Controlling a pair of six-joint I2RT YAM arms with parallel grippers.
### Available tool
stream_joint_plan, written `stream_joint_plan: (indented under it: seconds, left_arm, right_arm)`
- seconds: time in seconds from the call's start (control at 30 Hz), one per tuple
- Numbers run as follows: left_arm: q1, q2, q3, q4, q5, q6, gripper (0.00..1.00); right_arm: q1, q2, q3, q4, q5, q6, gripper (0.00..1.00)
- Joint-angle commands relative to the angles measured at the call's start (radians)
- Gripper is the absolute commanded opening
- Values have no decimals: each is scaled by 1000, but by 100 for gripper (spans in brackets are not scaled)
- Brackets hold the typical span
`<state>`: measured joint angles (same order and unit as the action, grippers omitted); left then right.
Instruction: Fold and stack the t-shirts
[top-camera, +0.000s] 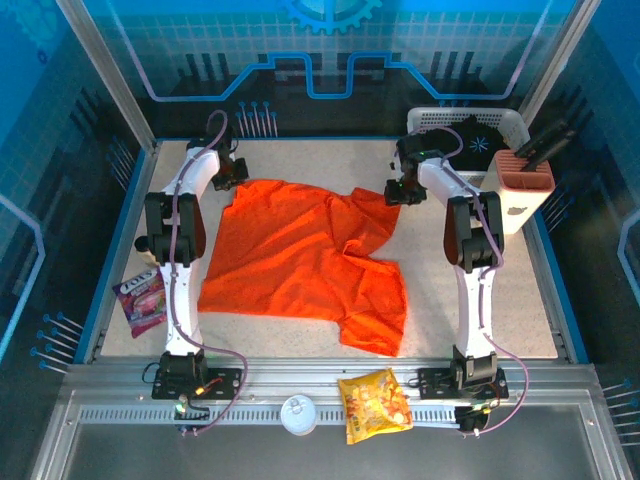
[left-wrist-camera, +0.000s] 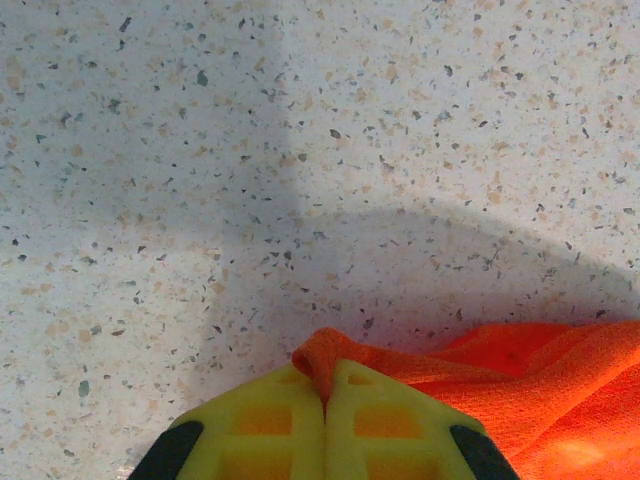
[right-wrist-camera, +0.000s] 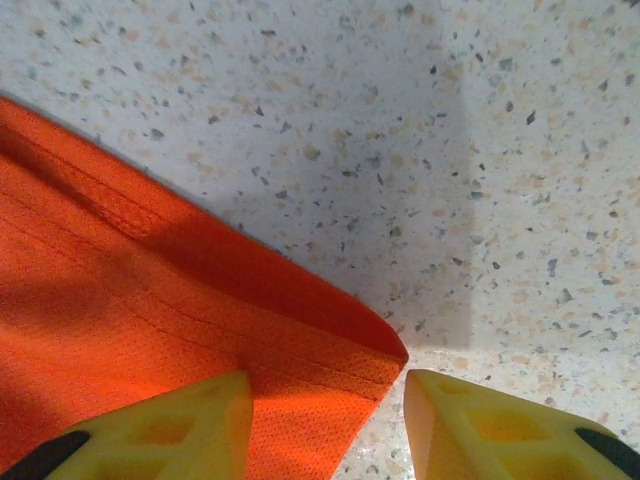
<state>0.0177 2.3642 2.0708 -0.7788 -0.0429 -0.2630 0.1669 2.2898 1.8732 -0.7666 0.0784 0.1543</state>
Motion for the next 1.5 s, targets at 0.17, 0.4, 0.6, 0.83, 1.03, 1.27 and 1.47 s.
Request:
stream_joint_plan:
  seconds: [0.17,0.4,0.6,0.83,1.03,1.27,1.47]
  left_arm:
    - [10,-43,-20,0,19,5,0]
    - [11,-44,-21,-2,19,5,0]
    - [11,-88,-2,-11,41,-13,0]
    - [10,-248,80,-69,66,-38,0]
    - [11,-445,116,-139,108,-28,0]
    - [13,-761,48,-173,186,-23,0]
    - [13,-1012,-7,-195,261,-1,0]
  right_arm:
    - [-10,112,120,-88,6,-32,38]
    - [-10,111,139,-105,-27,-17,2]
    - [3,-21,155,-129,-35,-13,0]
    - [28,-294,235,-204,-4,-40,0]
    - [48,-574,228,-245,22,-91,0]
    - [112,-961,175,-222,91,-156,0]
    - [129,-1222,198,-235,54,-132,0]
